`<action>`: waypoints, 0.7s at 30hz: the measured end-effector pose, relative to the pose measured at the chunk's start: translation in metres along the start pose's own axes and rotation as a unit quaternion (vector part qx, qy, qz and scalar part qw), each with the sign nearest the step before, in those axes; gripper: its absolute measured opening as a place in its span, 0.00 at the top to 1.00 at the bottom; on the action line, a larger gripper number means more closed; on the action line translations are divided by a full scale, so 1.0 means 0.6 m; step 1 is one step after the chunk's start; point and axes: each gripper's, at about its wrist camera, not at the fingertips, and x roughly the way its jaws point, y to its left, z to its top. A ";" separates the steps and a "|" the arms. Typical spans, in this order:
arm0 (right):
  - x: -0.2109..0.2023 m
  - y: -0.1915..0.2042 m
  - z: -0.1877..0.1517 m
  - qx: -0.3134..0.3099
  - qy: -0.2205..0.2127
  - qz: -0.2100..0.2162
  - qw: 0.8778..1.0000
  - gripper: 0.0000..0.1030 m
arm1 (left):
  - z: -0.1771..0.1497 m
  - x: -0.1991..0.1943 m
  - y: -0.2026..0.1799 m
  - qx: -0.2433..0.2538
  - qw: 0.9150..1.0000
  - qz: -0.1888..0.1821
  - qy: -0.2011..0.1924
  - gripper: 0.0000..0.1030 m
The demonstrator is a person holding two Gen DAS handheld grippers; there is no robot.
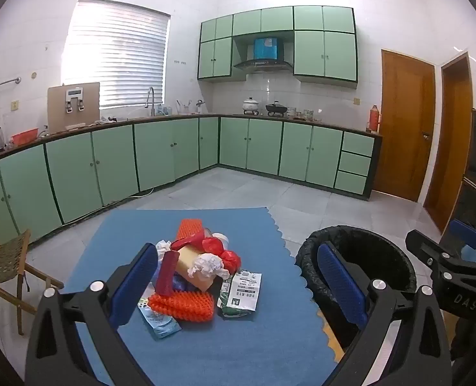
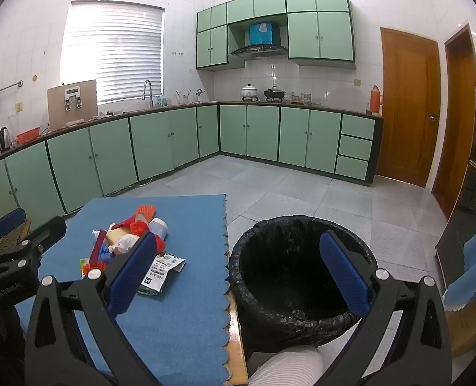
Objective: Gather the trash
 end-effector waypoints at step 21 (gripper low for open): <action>0.003 -0.001 0.002 0.003 -0.001 0.000 1.000 0.05 | 0.010 -0.009 0.015 -0.007 1.000 0.002 0.001 0.06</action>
